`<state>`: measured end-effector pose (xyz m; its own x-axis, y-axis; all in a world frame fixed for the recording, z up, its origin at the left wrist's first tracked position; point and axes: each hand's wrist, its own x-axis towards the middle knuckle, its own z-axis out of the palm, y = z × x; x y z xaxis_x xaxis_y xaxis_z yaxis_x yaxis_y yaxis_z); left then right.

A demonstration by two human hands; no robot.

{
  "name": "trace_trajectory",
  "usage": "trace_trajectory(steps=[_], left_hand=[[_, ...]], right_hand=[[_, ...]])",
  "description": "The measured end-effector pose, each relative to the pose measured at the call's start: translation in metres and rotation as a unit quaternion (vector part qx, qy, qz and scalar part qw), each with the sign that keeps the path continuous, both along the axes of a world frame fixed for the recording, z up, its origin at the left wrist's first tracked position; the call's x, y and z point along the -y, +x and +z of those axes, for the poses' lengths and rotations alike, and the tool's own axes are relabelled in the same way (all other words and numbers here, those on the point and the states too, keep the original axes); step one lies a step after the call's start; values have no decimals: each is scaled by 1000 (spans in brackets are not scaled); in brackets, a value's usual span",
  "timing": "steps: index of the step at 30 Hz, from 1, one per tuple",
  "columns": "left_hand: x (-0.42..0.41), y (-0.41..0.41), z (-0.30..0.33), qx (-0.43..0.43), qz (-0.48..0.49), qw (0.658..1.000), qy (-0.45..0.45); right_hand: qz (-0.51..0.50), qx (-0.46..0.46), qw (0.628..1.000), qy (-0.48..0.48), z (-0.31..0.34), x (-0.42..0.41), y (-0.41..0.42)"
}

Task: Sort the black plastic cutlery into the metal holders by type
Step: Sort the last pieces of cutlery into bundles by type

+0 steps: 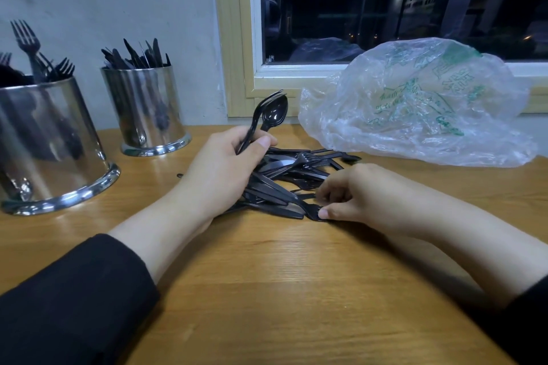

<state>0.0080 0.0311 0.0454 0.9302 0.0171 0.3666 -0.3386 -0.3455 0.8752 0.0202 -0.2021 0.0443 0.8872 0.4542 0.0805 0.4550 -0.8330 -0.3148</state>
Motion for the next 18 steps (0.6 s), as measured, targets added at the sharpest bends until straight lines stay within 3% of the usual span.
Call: trace_trajectory(steps=[12, 15, 18], left_hand=[[-3, 4, -3, 18, 1, 1000, 19], [-3, 5, -3, 31, 9, 999, 30], [-4, 4, 1, 45, 22, 998, 44]], right_hand=[[-12, -31, 999, 35, 0, 1, 1], [-12, -12, 996, 84, 3, 4, 2], [-20, 66, 986, 154, 7, 9, 4]])
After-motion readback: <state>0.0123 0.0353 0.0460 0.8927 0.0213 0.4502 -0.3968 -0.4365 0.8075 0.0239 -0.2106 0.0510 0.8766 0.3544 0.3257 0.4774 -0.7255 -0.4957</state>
